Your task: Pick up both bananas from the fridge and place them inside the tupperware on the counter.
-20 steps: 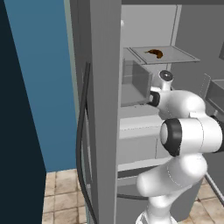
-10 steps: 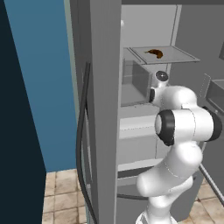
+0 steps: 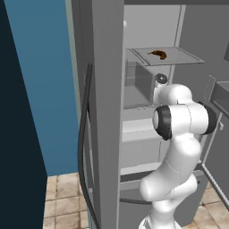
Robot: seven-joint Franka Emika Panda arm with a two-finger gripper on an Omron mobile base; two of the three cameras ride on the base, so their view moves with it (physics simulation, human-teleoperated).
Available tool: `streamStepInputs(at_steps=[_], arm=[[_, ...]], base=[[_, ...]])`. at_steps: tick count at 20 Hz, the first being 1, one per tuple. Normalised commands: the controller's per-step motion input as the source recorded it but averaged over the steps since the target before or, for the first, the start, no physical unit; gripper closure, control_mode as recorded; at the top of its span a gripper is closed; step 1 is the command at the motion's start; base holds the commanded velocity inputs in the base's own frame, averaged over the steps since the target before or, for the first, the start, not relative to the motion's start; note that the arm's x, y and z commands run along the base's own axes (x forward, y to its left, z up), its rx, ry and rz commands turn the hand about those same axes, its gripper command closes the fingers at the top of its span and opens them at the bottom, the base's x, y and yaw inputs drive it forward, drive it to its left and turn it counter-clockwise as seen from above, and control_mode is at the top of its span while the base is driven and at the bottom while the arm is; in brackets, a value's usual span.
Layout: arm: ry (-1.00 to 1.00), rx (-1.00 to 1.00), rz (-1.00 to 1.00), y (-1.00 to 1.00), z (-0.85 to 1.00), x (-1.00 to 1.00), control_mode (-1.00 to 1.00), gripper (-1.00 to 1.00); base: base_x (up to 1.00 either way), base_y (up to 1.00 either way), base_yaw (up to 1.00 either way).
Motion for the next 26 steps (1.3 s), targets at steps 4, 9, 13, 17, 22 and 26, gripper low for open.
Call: streamStepInputs(at_steps=[4,9,13,17,22,26], arm=[[0.0,0.0,0.0,0.0,-0.14,0.32,-1.0,-1.0],[0.0,0.0,0.0,0.0,-0.16,0.3,-1.0,-1.0],[0.0,0.0,0.0,0.0,-0.15,0.26,-1.0,-1.0],[0.0,0.0,0.0,-0.01,-0.11,0.25,-1.0,-1.0],[0.0,0.0,0.0,-0.04,-0.12,0.26,-1.0,-1.0],[0.0,0.0,0.0,-0.05,-0.09,0.22,-1.0,-1.0]], base=[[0.0,0.0,0.0],[0.0,0.0,0.0],[0.0,0.0,0.0],[0.0,0.0,0.0],[0.0,0.0,0.0],[0.0,0.0,0.0]])
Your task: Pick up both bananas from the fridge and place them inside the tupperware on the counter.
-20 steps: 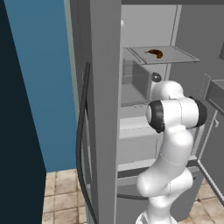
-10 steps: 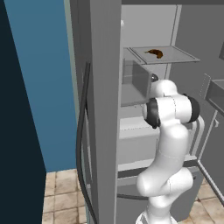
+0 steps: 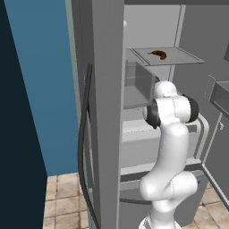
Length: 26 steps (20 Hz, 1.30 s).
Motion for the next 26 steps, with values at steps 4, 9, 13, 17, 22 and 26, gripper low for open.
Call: streamStepInputs(at_steps=[4,9,13,17,22,26], arm=[[0.0,0.0,0.0,-0.06,-0.1,0.21,-1.0,-1.0],[0.0,0.0,0.0,-0.05,-0.12,0.21,-1.0,-1.0],[0.0,0.0,0.0,-0.03,-0.14,0.21,-1.0,-1.0],[0.0,0.0,0.0,-0.01,-0.16,0.2,-1.0,-1.0],[0.02,0.0,0.0,0.0,-0.19,0.16,-1.0,1.0],[0.0,0.0,0.0,0.0,-0.24,0.1,-1.0,1.0]], base=[[0.0,0.0,0.0],[0.0,0.0,0.0],[0.0,0.0,0.0],[0.0,0.0,0.0],[0.0,0.0,0.0],[0.0,0.0,0.0]])
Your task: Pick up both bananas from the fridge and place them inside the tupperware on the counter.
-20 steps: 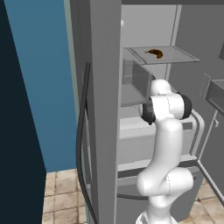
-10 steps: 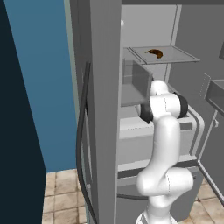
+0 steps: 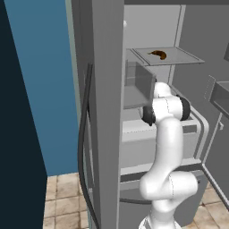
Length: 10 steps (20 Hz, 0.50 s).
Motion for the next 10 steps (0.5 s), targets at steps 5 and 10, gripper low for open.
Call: streamStepInputs(at_steps=[5,10], arm=[[0.0,-0.01,0.0,0.0,-0.24,0.0,-1.0,1.0],[0.01,-0.06,0.0,0.0,-0.21,-0.16,-1.0,1.0]], base=[[0.0,0.0,0.0],[0.0,0.0,0.0]])
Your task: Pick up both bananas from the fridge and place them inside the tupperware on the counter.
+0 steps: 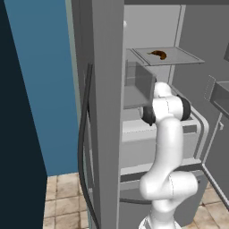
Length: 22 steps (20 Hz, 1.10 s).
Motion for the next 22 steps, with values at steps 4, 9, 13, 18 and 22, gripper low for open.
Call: streamStepInputs(at_steps=[4,9,13,18,22], arm=[[-0.06,0.0,-0.07,0.0,-0.1,-0.53,-1.0,1.0],[-0.07,0.18,-0.1,0.0,-0.01,-0.85,-1.0,1.0],[-0.02,0.23,-0.05,0.0,0.2,-0.83,-1.0,1.0],[0.0,0.24,-0.09,-0.01,0.57,-0.66,-1.0,1.0],[0.0,0.11,-0.11,-0.05,0.68,-0.61,-1.0,1.0]], base=[[0.0,0.0,0.0],[0.0,0.0,0.0],[0.0,0.0,0.0],[0.0,0.0,0.0],[0.0,0.0,0.0]])
